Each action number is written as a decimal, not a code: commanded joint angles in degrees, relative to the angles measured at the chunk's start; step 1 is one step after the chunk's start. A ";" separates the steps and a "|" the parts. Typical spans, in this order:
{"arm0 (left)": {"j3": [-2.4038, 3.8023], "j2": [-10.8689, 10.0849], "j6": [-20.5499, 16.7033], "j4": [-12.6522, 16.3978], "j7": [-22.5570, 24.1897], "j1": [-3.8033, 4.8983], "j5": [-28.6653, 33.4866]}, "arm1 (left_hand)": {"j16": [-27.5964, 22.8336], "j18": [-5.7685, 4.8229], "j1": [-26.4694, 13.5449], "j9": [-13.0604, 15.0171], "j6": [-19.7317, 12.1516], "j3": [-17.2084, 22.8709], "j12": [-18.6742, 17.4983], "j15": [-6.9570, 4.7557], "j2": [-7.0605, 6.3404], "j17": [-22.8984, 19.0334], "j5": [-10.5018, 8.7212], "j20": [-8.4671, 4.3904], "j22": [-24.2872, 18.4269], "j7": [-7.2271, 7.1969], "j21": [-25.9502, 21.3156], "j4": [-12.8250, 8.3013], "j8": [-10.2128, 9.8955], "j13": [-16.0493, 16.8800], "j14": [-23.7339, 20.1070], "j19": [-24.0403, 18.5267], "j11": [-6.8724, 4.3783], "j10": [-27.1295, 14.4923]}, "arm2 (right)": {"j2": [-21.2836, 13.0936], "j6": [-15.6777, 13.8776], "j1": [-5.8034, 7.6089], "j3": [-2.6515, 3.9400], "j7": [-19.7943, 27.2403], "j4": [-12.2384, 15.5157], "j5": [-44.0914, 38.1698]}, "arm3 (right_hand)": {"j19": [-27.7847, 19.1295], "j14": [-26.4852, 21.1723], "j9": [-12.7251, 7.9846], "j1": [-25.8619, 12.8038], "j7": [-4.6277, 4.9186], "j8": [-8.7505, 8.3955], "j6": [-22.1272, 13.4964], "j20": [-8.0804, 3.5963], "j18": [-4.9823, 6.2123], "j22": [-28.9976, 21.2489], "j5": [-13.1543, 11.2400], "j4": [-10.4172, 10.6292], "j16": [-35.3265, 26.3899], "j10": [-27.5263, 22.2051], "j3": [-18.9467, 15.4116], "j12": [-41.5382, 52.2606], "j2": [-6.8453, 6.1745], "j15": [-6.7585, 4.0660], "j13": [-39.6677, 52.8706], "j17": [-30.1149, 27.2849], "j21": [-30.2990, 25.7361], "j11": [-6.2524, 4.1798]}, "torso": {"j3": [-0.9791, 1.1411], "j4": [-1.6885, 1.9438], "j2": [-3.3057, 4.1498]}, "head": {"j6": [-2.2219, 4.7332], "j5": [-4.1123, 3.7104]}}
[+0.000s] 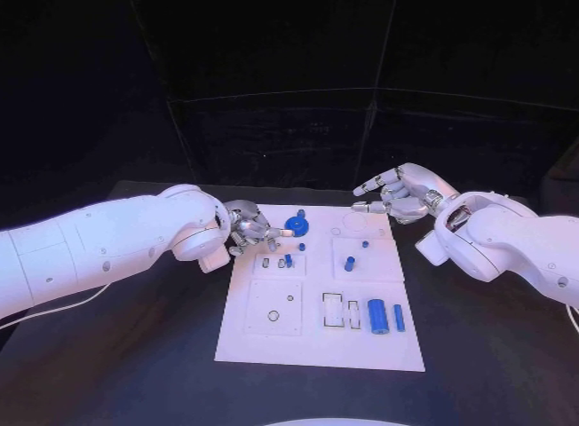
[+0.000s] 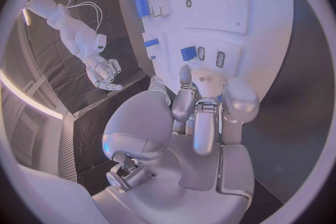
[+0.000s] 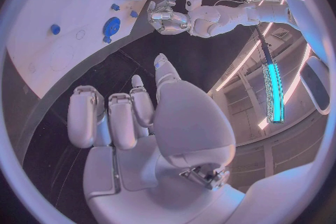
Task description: Assemble the parts on the task board
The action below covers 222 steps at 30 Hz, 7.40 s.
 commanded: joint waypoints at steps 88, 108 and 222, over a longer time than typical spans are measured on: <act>-2.74 11.67 9.96 -7.08 -11.15 2.23 -6.91 | 0.17 -2.38 12.84 5.60 -6.34 35.58 -0.35 -0.70 -4.84 15.06 4.81 -0.30 11.48 -0.04 6.21 -12.31 1.07 0.03 5.84 4.89 -0.14 -1.12 | 2.83 2.52 0.46 0.02 -0.28 -3.42 1.35 | 0.06 2.68 0.03 0.00 -0.16 1.17 0.75 -0.43 0.57 0.02 2.42 -0.59 -0.35 0.70 -1.28 0.56 1.25 -0.58 0.52 0.13 -0.37 -0.32 | -0.03 -0.03 -0.01 | -2.41 0.46; -2.69 7.68 3.96 -3.39 -9.68 2.72 -6.91 | 0.17 -2.29 2.73 8.91 -6.81 57.57 -0.31 -0.35 -12.11 15.06 4.24 -0.07 11.62 0.39 5.83 -16.32 3.87 -0.25 5.84 4.97 -0.09 -0.27 | 3.05 2.60 0.45 0.02 -0.06 -4.04 1.35 | 0.04 2.66 0.02 0.00 -0.17 1.20 0.76 -0.44 0.58 -0.02 2.40 -0.59 -0.43 0.66 -1.30 0.51 1.30 -0.58 0.46 0.00 -0.39 -0.33 | 0.02 0.03 -0.05 | -2.57 0.75; -2.76 8.91 5.70 -6.29 -11.36 0.56 -8.67 | 0.17 -2.39 -6.00 10.60 -2.65 38.98 1.22 -1.53 -10.21 15.06 3.48 -1.17 12.60 -1.48 5.73 -12.18 6.67 1.02 5.84 5.39 -1.52 0.99 | 3.14 2.72 0.44 0.01 0.27 -4.34 1.35 | -0.10 2.66 -0.02 -0.43 -0.16 1.36 0.70 -0.48 0.63 -0.31 2.25 -0.46 -0.54 0.41 -1.76 0.22 1.46 -0.60 0.13 -0.09 -0.60 -0.32 | 0.03 -0.12 0.03 | -2.97 1.55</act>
